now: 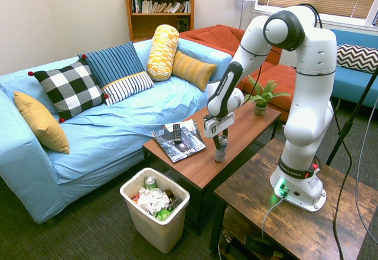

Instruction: Throw the can in the trash bin

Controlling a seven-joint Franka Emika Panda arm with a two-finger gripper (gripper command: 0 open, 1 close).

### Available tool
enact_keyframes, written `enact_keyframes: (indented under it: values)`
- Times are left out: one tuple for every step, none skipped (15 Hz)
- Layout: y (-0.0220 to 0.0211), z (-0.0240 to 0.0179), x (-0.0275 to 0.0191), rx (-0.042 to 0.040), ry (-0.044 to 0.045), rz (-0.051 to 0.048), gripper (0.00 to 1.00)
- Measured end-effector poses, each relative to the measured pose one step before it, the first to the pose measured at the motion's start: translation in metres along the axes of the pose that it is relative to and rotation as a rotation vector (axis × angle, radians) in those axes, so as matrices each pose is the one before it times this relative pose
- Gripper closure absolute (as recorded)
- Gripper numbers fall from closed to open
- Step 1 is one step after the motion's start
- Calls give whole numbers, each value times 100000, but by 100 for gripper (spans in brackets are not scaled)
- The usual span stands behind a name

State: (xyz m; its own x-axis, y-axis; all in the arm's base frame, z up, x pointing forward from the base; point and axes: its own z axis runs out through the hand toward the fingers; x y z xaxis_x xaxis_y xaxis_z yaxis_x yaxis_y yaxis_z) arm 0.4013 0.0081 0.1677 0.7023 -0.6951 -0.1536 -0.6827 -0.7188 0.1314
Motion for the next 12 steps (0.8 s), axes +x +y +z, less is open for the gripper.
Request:
enact_keyframes:
  values:
    - [-416,-734,-287,1055,1344,-972,100]
    - [-580,-1014,-468,1231,1885,-1080,100]
    - [-797,-1243,-652,1258,2226,-945,100]
    - [-948,-1327,-800,927,2284,-939,100]
    - [-1110,-1394,-910,509,2599,-696,100]
    - [-1517,-1618,-1052,229,2655,-557,100]
    - [-1936,-1897,-1036,741,2607,-744,100]
    - [-2264,-1983,-1049,1170,2512,-1077,100]
    - [-2365,-1884,-1030,1130,2382,-1305,100]
    - [-2377,-1863,-1053,840,2404,-1437,100]
    - [-2095,-1371,-1074,486,1995,-1512,100]
    - [-1889,-669,-1132,-215,1477,-1487,100]
